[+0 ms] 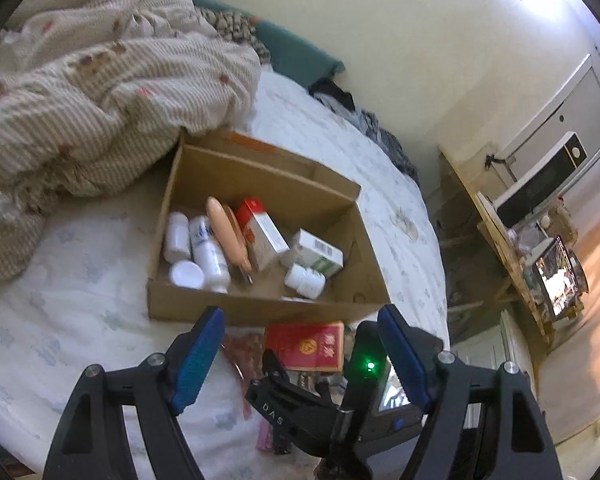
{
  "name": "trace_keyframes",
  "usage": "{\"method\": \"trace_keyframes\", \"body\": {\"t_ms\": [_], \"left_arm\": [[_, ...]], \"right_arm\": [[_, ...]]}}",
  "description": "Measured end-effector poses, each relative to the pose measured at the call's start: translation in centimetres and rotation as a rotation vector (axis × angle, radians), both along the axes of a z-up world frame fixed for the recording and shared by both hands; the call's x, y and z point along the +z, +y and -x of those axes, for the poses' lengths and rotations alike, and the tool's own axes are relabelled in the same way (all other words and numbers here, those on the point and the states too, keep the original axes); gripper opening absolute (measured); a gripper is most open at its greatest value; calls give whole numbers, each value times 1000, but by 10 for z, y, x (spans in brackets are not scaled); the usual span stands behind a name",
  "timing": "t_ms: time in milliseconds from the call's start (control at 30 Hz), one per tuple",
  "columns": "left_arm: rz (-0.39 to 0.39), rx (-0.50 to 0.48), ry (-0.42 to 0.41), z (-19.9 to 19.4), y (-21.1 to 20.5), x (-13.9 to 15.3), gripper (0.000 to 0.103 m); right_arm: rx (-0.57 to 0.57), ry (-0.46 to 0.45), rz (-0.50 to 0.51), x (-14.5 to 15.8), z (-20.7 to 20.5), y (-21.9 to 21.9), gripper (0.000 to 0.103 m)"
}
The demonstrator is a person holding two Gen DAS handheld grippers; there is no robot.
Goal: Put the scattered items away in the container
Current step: 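Grasp the red gold-bordered box with the right gripper and lift it, then grasp the white LED corn bulb with the left gripper while the right holds the red box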
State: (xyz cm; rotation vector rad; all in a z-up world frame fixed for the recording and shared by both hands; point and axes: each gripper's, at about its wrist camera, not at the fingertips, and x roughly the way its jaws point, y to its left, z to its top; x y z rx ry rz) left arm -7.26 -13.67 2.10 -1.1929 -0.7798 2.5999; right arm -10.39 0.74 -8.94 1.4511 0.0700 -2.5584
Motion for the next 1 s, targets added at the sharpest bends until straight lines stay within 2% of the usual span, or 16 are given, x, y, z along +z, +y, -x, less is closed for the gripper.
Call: {"method": "trace_keyframes", "body": {"t_ms": [67, 100, 133, 167, 200, 233, 333, 433, 567, 667, 800, 900, 1000], "left_arm": [[-9, 5, -9, 1, -2, -2, 79], [-15, 5, -15, 2, -3, -3, 79], [-20, 5, -22, 3, -3, -5, 79], [-20, 6, -23, 3, -4, -5, 79], [-19, 7, -23, 3, -4, -5, 79], [-19, 8, -24, 4, -4, -5, 79], [-11, 5, -32, 5, -3, -7, 79], [-3, 0, -38, 5, -1, -8, 79], [4, -19, -66, 8, 3, -13, 79], [4, -42, -99, 11, 7, -20, 79], [5, -90, -105, 11, 18, -23, 79], [61, -166, -141, 13, 38, -29, 79], [115, -312, -201, 14, 75, -45, 79]], "right_arm": [[11, -4, 22, -3, 2, 2, 88], [17, -6, 32, -4, 3, 3, 75], [33, -1, 64, -2, 3, 6, 53], [51, 7, 101, 2, 3, 10, 46], [73, -11, 145, 4, 3, 14, 34], [97, -34, 191, 6, 4, 18, 29], [131, -35, 307, 16, -1, 33, 24], [173, -21, 445, 32, -9, 52, 24], [238, 16, 471, 53, -24, 70, 24], [211, 64, 485, 75, -21, 99, 24], [155, 87, 499, 96, -17, 142, 24], [143, 99, 489, 106, -13, 167, 24], [130, 122, 499, 109, -11, 186, 24]]}}
